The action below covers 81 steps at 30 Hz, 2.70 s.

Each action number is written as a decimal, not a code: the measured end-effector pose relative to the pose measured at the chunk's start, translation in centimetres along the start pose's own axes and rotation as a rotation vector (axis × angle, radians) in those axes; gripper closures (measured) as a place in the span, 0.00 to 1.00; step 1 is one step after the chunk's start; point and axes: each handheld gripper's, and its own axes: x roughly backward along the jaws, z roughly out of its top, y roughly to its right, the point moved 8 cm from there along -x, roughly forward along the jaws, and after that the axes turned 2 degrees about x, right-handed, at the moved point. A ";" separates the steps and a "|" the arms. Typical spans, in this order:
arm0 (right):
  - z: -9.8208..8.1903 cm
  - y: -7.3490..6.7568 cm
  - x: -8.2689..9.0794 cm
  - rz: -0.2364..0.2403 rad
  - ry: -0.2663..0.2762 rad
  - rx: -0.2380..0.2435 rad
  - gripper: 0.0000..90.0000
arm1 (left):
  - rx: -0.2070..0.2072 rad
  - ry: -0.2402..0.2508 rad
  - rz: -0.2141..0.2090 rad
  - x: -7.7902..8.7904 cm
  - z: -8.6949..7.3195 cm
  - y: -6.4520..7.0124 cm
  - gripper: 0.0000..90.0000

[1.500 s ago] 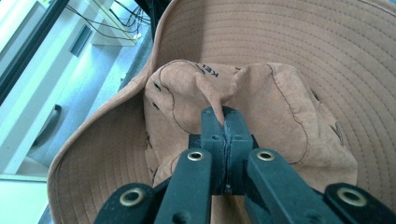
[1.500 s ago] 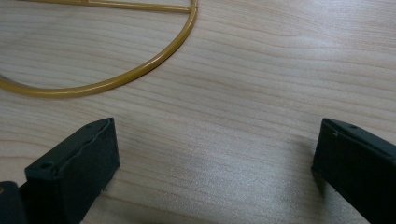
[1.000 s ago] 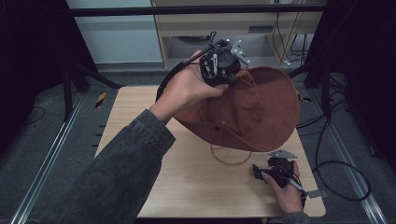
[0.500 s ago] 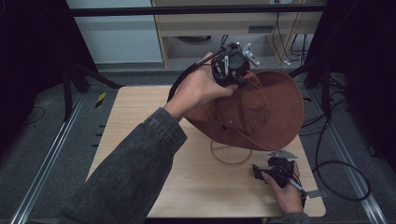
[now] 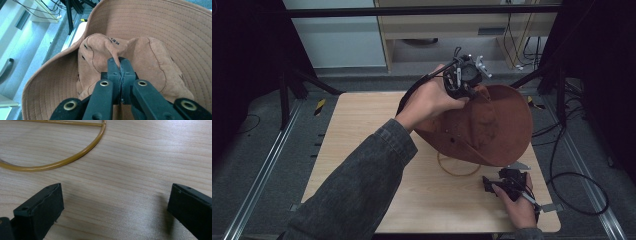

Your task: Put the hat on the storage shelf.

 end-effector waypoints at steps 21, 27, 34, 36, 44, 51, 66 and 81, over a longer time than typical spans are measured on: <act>0.0 0.0 0.0 0.000 0.000 0.000 0.00 | 0.062 0.065 0.021 0.4 -1.0 -0.4 0.63; 0.0 0.0 0.0 0.000 -0.001 0.000 0.00 | 0.105 0.104 0.016 1.7 -2.0 -0.5 0.36; 0.0 0.0 0.0 -0.001 -0.001 0.001 0.00 | 0.158 0.133 0.024 3.6 -3.7 -0.9 0.18; 0.0 0.0 0.0 -0.001 0.000 0.000 0.00 | 0.161 0.142 0.030 4.2 -4.2 -0.9 0.16; 0.0 0.0 0.0 -0.001 -0.001 0.000 0.00 | 0.161 0.141 0.038 6.1 -7.4 -0.6 0.13; 0.0 0.0 0.0 -0.001 -0.002 0.001 0.00 | 0.208 0.142 0.099 7.8 -11.2 -1.1 0.09; 0.0 0.0 0.0 0.002 -0.002 -0.003 0.00 | 0.345 0.187 0.142 9.4 -21.1 -0.2 0.09; 0.0 0.0 0.0 0.002 -0.002 -0.004 0.00 | 0.386 0.100 0.151 5.5 -30.2 2.8 0.07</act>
